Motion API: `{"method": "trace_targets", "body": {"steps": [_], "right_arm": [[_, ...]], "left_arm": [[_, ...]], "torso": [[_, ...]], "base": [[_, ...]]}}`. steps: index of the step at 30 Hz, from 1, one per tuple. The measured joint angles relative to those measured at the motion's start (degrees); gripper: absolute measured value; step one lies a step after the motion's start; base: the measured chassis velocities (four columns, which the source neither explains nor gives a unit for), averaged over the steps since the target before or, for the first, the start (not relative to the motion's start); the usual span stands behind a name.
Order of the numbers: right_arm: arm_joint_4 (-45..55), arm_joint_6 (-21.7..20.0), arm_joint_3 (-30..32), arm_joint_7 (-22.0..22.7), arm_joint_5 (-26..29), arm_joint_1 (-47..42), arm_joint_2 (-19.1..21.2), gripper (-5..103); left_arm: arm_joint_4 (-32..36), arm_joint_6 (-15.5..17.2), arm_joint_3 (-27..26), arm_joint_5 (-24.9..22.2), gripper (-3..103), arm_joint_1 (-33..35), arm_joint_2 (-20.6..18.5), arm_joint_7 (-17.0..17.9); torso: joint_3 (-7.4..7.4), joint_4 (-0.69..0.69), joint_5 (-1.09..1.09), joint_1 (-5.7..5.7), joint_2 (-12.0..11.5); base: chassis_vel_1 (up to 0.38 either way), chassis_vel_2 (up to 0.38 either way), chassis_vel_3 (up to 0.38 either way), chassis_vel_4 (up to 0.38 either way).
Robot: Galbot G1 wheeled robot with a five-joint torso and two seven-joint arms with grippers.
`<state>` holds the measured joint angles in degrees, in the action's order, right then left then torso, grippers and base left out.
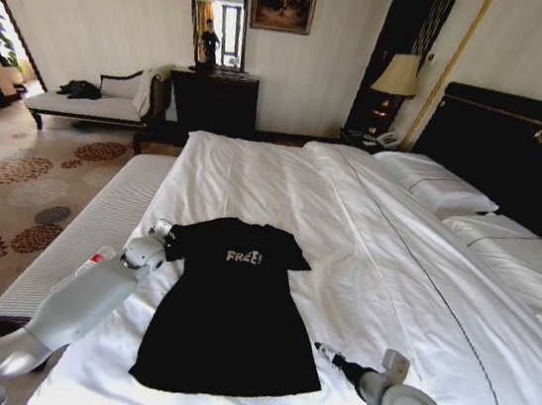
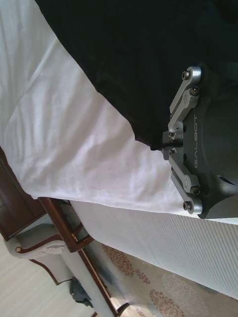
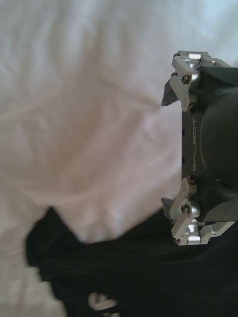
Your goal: Fold the clothes on the bed.
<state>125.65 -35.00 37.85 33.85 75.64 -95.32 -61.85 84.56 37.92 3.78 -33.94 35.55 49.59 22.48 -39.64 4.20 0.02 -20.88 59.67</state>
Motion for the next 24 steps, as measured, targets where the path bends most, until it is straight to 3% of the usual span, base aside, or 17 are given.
{"method": "trace_targets", "body": {"steps": [2, 4, 9, 16, 24], "right_arm": [[-3.0, 3.4, 0.8, -3.1, 3.5, 4.7, 2.4, 100], [-5.6, 3.0, 1.6, -3.4, 10.8, 10.2, 4.2, 100], [-10.9, 2.4, -1.0, -5.8, 17.1, 19.3, 6.6, 100], [-20.6, 2.3, -9.1, -7.3, 16.6, 30.9, 6.6, 100], [-41.0, 1.7, -18.7, -13.5, 12.0, 47.7, 4.0, 100]], "left_arm": [[-1.2, -0.2, 0.2, -0.2, 1, -0.4, 1.2, 0.2], [-1.5, -0.4, -0.2, -0.4, 1, -0.2, 1.8, 0.5], [-1.9, -1.6, -1.2, -0.8, 1, 1.0, 2.1, 1.0], [-3.7, -3.3, -2.1, -1.8, 1, 1.4, 3.9, 1.6], [-6.3, -6.7, -1.3, -3.1, 1, 1.1, 5.4, 1.7]], "torso": [[0.0, 0.0, -0.02, 0.0, 0.0], [-0.01, -0.01, -0.01, -0.02, 0.0], [-0.01, -0.01, -0.01, -0.03, 0.0], [-0.01, -0.02, -0.01, -0.01, 0.0], [-0.01, 0.0, -0.01, -0.01, 0.0]], "base": [[0.0, 0.0, 0.0, 0.0], [0.0, 0.0, 0.0, 0.0], [0.0, 0.0, 0.0, 0.0], [0.0, 0.0, 0.0, 0.0], [0.0, 0.0, 0.0, 0.0]]}}
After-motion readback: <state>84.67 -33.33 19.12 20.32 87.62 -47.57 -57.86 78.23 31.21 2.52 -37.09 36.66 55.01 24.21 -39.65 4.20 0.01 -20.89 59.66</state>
